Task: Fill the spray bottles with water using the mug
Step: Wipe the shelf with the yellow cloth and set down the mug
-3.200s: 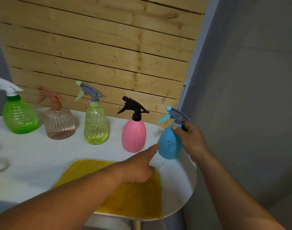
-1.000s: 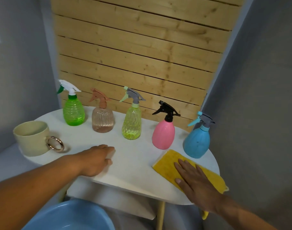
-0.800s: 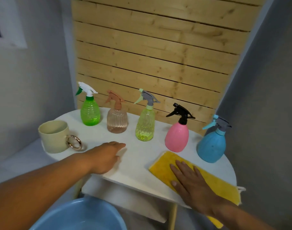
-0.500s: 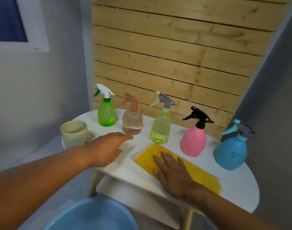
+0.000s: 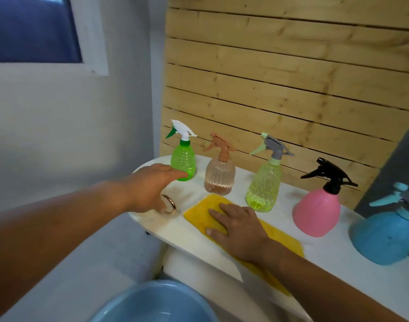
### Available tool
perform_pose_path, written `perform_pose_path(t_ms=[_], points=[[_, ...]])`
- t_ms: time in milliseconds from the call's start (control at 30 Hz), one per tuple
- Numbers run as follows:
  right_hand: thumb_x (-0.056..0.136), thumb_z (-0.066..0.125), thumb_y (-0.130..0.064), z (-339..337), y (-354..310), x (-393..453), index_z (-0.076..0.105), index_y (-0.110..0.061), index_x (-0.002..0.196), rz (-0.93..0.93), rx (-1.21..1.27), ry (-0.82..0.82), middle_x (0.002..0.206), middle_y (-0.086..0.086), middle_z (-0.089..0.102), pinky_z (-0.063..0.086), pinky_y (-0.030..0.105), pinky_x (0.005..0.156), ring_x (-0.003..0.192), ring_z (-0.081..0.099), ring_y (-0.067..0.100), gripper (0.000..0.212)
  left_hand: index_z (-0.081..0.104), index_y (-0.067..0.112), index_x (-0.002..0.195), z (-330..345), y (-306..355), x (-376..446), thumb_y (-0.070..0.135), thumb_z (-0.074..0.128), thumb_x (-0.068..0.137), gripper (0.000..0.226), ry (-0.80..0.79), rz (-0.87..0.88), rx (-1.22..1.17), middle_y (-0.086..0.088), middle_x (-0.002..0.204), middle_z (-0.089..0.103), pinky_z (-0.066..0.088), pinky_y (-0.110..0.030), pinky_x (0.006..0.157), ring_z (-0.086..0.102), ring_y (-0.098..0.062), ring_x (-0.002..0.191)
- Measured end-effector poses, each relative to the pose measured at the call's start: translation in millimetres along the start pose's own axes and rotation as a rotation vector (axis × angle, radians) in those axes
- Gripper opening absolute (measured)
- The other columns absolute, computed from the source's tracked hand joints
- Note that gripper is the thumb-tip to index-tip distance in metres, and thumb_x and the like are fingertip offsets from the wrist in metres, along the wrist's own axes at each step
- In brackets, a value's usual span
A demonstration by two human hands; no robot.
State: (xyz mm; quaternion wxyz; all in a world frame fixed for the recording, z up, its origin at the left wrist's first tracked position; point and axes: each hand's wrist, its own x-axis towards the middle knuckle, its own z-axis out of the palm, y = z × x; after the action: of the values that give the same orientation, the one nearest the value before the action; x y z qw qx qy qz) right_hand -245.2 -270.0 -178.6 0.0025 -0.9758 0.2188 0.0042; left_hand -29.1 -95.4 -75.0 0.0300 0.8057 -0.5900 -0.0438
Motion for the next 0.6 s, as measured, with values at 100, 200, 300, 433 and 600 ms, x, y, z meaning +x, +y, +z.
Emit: perform_pose_path(t_ms=[100, 200, 300, 433, 600], points=[[0.071, -0.014, -0.087, 14, -4, 4, 0.021, -0.037, 0.16, -0.022, 0.105, 0.011, 0.169, -0.002, 0.012, 0.002, 0.045, 0.126, 0.156, 0.008, 0.017, 0.108, 0.026, 0.038, 0.163, -3, -12, 2, 0.045, 0.091, 0.076, 0.108, -0.007, -0.038, 0.034, 0.006, 0.16, 0.041, 0.034, -0.031, 0.115, 0.039, -0.018, 0.144], [0.074, -0.009, -0.083, 15, -5, 9, 0.015, -0.034, 0.161, -0.026, 0.169, -0.017, 0.17, -0.002, 0.005, -0.001, 0.045, 0.126, 0.156, 0.002, 0.016, 0.102, 0.022, 0.037, 0.164, -6, -18, 1, 0.046, 0.091, 0.075, 0.113, -0.049, -0.075, 0.066, 0.005, 0.158, 0.04, 0.033, -0.032, 0.115, 0.038, -0.018, 0.144], [0.074, -0.009, -0.082, 15, -11, 16, 0.012, -0.034, 0.161, -0.024, 0.179, -0.026, 0.17, -0.002, 0.001, -0.003, 0.045, 0.126, 0.156, -0.003, 0.015, 0.102, 0.017, 0.039, 0.164, -7, -26, 1, 0.052, 0.091, 0.072, 0.119, -0.085, -0.16, 0.063, 0.001, 0.168, 0.026, 0.027, -0.037, 0.123, 0.023, -0.023, 0.155], [0.081, 0.0, -0.079, 13, -25, 27, 0.01, -0.033, 0.162, -0.008, 0.196, -0.048, 0.17, -0.002, -0.001, -0.006, 0.043, 0.126, 0.156, -0.005, 0.015, 0.094, 0.014, 0.039, 0.165, -5, -40, -1, 0.06, 0.09, 0.069, 0.124, -0.114, -0.284, -0.021, -0.001, 0.165, 0.028, 0.032, -0.042, 0.12, 0.025, -0.028, 0.154], [0.099, 0.016, -0.068, 10, -42, 42, 0.009, -0.031, 0.162, 0.006, 0.192, -0.063, 0.17, -0.001, -0.003, -0.009, 0.042, 0.125, 0.156, -0.006, 0.016, 0.074, 0.025, 0.033, 0.163, 1, -52, 0, 0.04, 0.094, 0.073, 0.114, -0.058, -0.318, -0.291, 0.0, 0.164, 0.038, 0.041, -0.036, 0.114, 0.043, -0.026, 0.145]])
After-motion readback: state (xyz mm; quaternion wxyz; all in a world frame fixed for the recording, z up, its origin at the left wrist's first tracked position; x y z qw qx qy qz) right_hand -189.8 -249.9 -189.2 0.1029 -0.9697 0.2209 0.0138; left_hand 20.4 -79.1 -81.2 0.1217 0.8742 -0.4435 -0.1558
